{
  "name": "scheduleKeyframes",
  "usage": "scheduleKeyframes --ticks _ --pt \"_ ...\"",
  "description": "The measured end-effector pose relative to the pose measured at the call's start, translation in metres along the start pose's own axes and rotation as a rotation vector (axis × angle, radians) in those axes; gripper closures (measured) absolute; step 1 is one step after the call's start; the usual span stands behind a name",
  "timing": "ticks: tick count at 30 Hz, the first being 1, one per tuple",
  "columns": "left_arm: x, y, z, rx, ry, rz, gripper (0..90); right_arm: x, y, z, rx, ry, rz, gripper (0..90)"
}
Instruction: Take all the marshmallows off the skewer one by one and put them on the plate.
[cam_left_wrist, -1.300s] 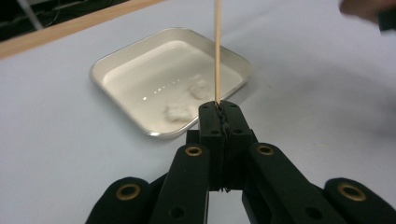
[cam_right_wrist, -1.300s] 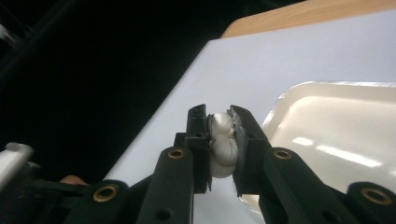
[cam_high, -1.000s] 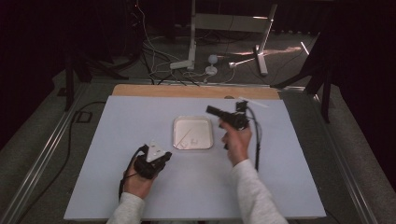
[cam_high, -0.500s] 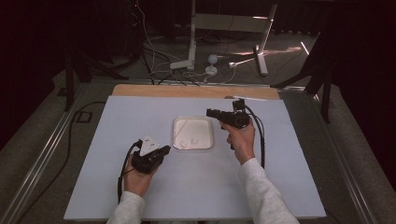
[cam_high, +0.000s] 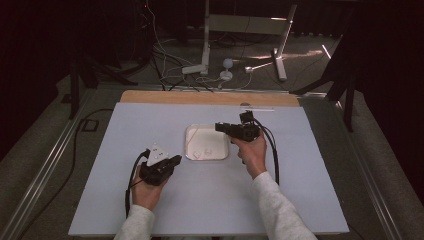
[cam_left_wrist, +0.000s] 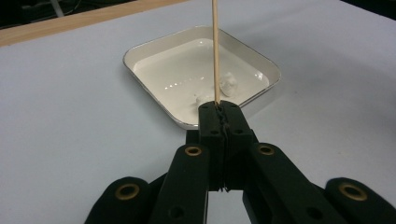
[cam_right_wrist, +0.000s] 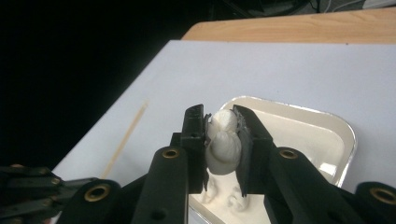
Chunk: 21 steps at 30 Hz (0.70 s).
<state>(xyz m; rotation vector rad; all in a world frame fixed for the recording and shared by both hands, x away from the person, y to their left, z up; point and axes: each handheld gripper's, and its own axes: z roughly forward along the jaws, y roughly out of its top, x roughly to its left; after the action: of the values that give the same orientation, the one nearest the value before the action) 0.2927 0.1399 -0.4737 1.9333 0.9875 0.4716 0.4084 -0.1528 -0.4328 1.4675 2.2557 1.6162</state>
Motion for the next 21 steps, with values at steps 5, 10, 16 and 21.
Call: scheduleKeyframes --ticks 5,10,16,21 --pt "0.002 0.000 -0.001 -0.003 0.001 -0.006 90.0 -0.003 -0.007 0.006 0.016 -0.011 0.003 75.1" --pt "0.001 0.000 0.000 -0.002 0.001 -0.006 90.0 -0.003 -0.009 0.010 0.037 -0.035 -0.024 74.0" --pt "0.001 0.000 0.000 -0.003 0.000 -0.010 90.0 -0.005 -0.013 0.018 0.079 -0.068 -0.047 67.7" --pt "0.001 0.000 0.001 -0.001 0.000 -0.015 90.0 -0.009 -0.017 0.023 0.096 -0.085 -0.049 51.5"
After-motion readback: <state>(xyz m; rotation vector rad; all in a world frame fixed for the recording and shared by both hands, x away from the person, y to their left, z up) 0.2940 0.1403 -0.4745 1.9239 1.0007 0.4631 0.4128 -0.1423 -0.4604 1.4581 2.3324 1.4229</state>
